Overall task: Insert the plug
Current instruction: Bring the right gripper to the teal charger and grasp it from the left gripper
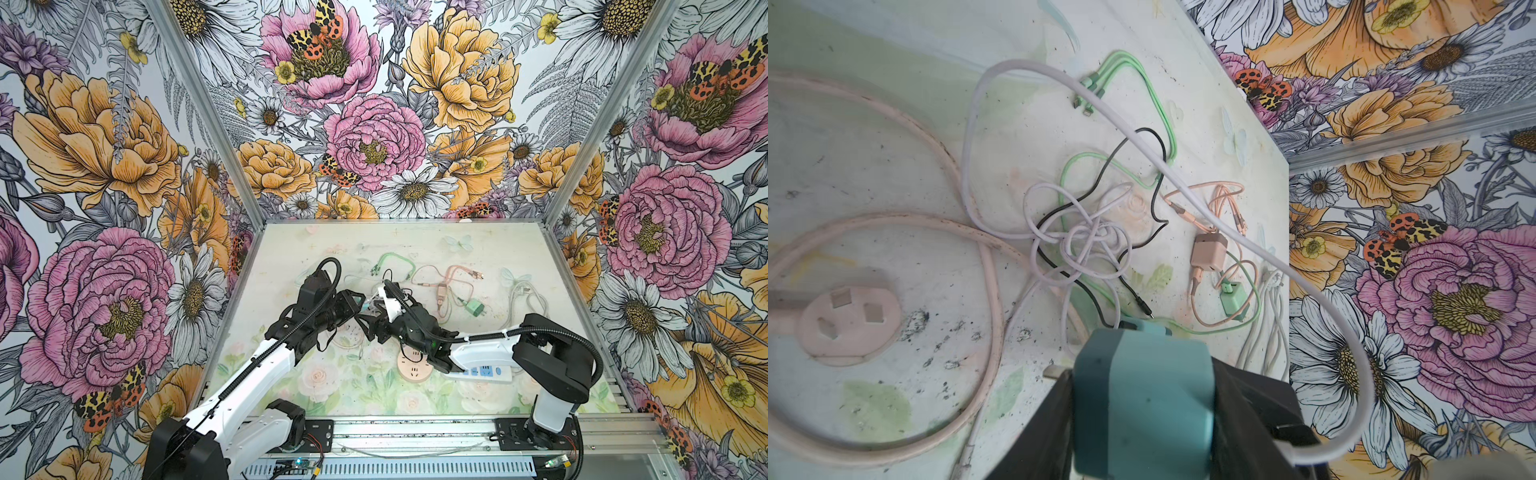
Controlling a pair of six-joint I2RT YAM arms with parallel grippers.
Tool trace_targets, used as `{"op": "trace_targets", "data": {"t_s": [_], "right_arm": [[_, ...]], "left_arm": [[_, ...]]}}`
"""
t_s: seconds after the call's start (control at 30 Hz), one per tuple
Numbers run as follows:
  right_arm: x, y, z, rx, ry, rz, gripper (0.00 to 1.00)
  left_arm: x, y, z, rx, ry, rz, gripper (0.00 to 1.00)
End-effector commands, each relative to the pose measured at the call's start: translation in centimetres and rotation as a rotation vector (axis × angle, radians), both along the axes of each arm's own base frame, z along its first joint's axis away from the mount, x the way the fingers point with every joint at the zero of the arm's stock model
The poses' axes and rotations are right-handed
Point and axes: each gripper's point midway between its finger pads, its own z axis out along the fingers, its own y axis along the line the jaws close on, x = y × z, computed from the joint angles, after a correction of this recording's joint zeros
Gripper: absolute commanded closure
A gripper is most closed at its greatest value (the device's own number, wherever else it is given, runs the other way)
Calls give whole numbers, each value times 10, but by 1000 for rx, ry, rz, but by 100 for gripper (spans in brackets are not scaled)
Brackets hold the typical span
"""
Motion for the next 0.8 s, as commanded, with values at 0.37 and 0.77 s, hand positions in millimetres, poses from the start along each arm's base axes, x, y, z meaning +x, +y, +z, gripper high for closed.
{"op": "trace_targets", "data": {"t_s": [0.37, 0.77], "right_arm": [[21, 3, 15, 96, -16, -121, 28], [27, -5, 15, 123, -10, -182, 50]], "left_arm": [[-5, -12, 7, -37, -27, -19, 58], [-5, -20, 9, -88, -42, -33, 58]]}}
